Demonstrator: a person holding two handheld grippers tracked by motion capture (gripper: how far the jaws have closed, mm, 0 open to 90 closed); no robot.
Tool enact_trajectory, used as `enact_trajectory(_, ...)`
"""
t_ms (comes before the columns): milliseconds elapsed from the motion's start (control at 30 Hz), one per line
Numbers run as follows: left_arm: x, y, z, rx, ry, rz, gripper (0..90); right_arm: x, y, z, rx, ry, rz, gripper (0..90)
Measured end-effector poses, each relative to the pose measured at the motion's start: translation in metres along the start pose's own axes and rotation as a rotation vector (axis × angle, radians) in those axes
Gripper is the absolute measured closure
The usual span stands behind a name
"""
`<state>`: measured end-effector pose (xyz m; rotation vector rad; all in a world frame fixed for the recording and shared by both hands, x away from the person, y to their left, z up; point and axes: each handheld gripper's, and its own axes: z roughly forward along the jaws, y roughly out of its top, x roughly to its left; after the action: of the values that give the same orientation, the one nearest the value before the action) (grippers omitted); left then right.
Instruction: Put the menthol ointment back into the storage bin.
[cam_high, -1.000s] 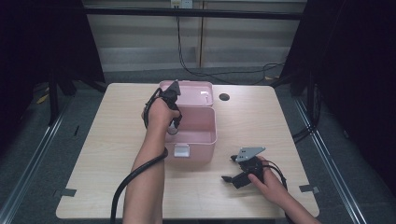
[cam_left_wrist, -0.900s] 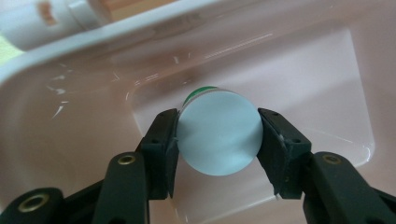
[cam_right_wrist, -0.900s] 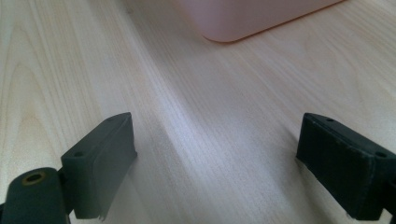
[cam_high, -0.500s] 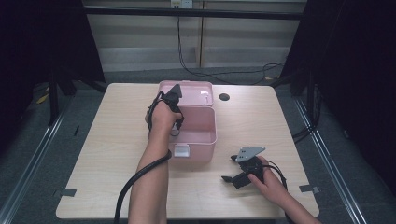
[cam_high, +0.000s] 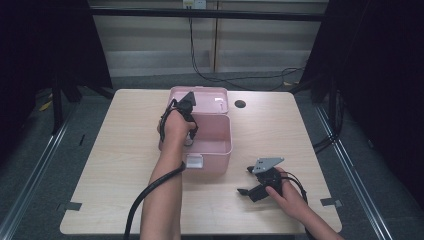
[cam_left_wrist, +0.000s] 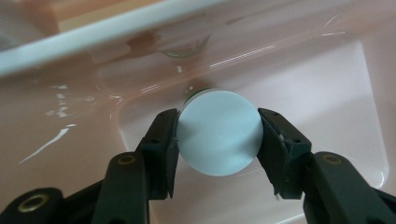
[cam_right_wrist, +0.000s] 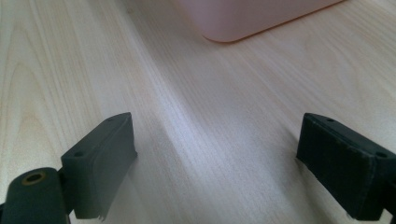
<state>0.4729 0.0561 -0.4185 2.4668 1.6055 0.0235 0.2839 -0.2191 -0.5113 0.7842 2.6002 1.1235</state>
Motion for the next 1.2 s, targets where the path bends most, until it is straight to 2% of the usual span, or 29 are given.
enact_trajectory(300, -0.001, 0.001, 0.003, -0.012, 0.000, 0.002, 50.4, 0.000, 0.000, 0.000, 0.000, 0.000, 0.000, 10.8)
enact_trajectory(333, -0.001, 0.001, 0.003, -0.006, 0.003, 0.012, 50.4, 0.000, 0.000, 0.000, 0.000, 0.000, 0.000, 10.8)
enact_trajectory(467, -0.002, 0.001, 0.005, -0.014, 0.005, 0.001, 50.4, 0.000, 0.000, 0.000, 0.000, 0.000, 0.000, 10.8)
enact_trajectory(567, -0.001, 0.001, 0.006, -0.013, 0.005, 0.010, 50.4, 0.000, 0.000, 0.000, 0.000, 0.000, 0.001, 10.8)
enact_trajectory(833, 0.001, -0.001, 0.009, -0.029, 0.012, 0.005, 50.3, 0.000, 0.000, 0.000, 0.000, 0.000, 0.000, 10.8)
enact_trajectory(1200, 0.000, -0.001, 0.013, -0.033, 0.002, -0.002, 50.2, 0.000, 0.000, 0.000, 0.000, 0.000, 0.000, 10.8)
